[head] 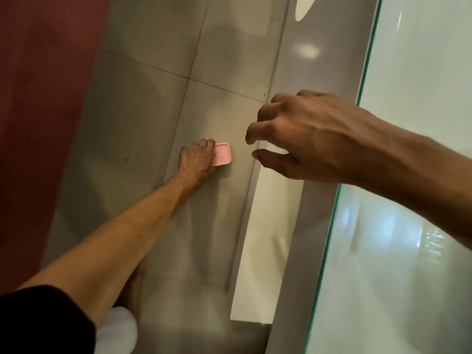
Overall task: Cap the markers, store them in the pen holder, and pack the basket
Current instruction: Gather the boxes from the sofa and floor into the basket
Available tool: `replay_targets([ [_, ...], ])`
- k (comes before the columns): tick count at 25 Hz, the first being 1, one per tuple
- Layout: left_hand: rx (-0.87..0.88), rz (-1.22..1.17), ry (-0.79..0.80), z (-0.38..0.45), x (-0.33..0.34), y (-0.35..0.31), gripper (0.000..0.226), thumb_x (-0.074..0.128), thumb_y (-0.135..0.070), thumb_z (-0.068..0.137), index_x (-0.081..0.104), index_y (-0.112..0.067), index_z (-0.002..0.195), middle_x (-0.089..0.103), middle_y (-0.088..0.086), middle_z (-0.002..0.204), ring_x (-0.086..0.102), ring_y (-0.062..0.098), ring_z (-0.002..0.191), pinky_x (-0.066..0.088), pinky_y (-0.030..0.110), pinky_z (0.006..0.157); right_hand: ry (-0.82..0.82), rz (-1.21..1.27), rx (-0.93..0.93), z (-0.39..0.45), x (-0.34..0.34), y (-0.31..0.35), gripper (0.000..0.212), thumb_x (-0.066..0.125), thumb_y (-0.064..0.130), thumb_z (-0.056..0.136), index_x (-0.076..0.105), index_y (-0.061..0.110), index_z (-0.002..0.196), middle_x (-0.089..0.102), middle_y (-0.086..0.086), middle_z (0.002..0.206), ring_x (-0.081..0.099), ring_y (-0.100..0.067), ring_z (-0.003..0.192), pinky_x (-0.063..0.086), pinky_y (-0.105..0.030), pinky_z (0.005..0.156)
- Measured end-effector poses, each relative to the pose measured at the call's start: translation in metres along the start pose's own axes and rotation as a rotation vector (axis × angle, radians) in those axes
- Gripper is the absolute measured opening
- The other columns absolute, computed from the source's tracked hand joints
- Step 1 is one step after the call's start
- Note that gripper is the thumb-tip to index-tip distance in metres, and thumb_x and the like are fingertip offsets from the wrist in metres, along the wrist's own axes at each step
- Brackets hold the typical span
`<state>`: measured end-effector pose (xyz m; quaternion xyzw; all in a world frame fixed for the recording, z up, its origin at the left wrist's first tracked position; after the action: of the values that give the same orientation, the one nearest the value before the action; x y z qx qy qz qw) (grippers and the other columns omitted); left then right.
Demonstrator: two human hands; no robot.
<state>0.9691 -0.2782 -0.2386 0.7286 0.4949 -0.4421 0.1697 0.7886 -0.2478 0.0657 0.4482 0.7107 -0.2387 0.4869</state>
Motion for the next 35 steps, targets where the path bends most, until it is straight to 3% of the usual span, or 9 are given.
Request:
replay_targets([
  [2,-0.047,-0.073,0.032,-0.036,0.002,0.012,0.055,0.071,-0.038,0.093,0.049,-0.011,0.136,0.059,0.016,0.135,0.061,0.039,0.122,0.053,0.049,0.096,0.007,0.031,0.023,-0.005,-0.001,0.006,0.038,0.040,0.040,0.105,0.062,0.024,0.132,0.068,-0.003,0.116,0.066,-0.029,0.105,0.059,-0.043,0.084],
  [5,-0.214,-0.405,0.106,-0.104,-0.019,0.030,0.067,0.080,-0.052,0.086,0.055,-0.009,0.132,0.065,0.017,0.130,0.065,0.040,0.119,0.056,0.045,0.092,0.013,0.106,0.008,-0.024,-0.023,0.024,0.035,0.040,0.033,0.108,0.062,0.019,0.130,0.068,-0.003,0.115,0.065,-0.023,0.103,0.059,-0.040,0.087],
  [9,-0.186,-0.637,0.051,-0.188,-0.097,0.034,0.066,0.091,-0.046,0.074,0.066,-0.019,0.129,0.067,0.004,0.118,0.067,0.027,0.111,0.050,0.034,0.085,-0.042,0.313,0.123,-0.070,-0.063,0.056,0.029,0.045,0.030,0.106,0.067,0.021,0.124,0.069,0.000,0.109,0.065,-0.022,0.098,0.058,-0.039,0.083],
  [13,-0.126,-0.802,-0.086,-0.266,-0.207,0.009,0.073,0.085,-0.057,0.059,0.063,-0.046,0.128,0.060,-0.014,0.118,0.066,0.000,0.104,0.056,0.028,0.090,0.012,0.976,0.576,-0.132,-0.102,0.080,0.030,0.058,0.040,0.104,0.069,0.021,0.124,0.077,0.001,0.111,0.071,-0.019,0.100,0.057,-0.035,0.089],
  [16,0.071,-0.817,-0.076,-0.315,-0.286,-0.036,0.074,0.089,-0.047,0.062,0.062,-0.054,0.130,0.057,-0.015,0.119,0.068,0.003,0.107,0.061,0.035,0.093,-0.018,1.431,0.814,-0.187,-0.126,0.103,0.042,0.061,0.055,0.100,0.063,0.028,0.133,0.077,0.004,0.114,0.075,-0.013,0.099,0.059,-0.037,0.094],
  [19,0.251,-0.668,-0.004,-0.353,-0.342,-0.091,0.079,0.084,-0.061,0.062,0.057,-0.056,0.136,0.056,-0.023,0.119,0.069,-0.002,0.096,0.064,0.028,0.080,-0.185,1.831,0.895,-0.240,-0.142,0.122,0.057,0.066,0.062,0.093,0.053,0.036,0.142,0.077,0.010,0.116,0.077,-0.009,0.101,0.061,-0.041,0.095],
  [24,0.342,-0.576,0.020,-0.410,-0.375,-0.178,0.080,0.083,-0.066,0.068,0.052,-0.050,0.141,0.055,-0.021,0.126,0.066,0.002,0.100,0.061,0.025,0.078,-0.411,1.979,0.866,-0.337,-0.147,0.138,0.050,0.077,0.051,0.090,0.064,0.033,0.135,0.078,0.006,0.119,0.077,-0.017,0.108,0.063,-0.037,0.093],
  [31,0.419,-0.605,0.074,-0.465,-0.362,-0.285,0.080,0.087,-0.066,0.069,0.050,-0.053,0.139,0.055,-0.026,0.128,0.063,-0.001,0.107,0.059,0.014,0.075,-0.297,2.009,0.853,-0.447,-0.136,0.127,0.044,0.078,0.032,0.094,0.065,0.023,0.135,0.078,-0.003,0.122,0.076,-0.022,0.110,0.064,-0.038,0.092],
  [35,0.391,-0.726,0.108,-0.474,-0.351,-0.315,0.084,0.081,-0.081,0.067,0.044,-0.059,0.140,0.054,-0.029,0.133,0.060,-0.006,0.114,0.056,0.018,0.085,-0.409,2.103,0.941,-0.488,-0.128,0.115,0.037,0.078,0.010,0.092,0.070,0.011,0.128,0.078,-0.013,0.120,0.076,-0.031,0.110,0.065,-0.037,0.085],
])
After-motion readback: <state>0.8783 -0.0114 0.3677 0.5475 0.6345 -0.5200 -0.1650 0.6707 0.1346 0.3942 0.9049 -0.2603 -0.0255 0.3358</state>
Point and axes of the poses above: each hand's wrist, its own z-axis towards the middle knuckle, its own x-axis out of the palm, y = z × x, the point moved 1 cm from there along z, towards the middle knuckle
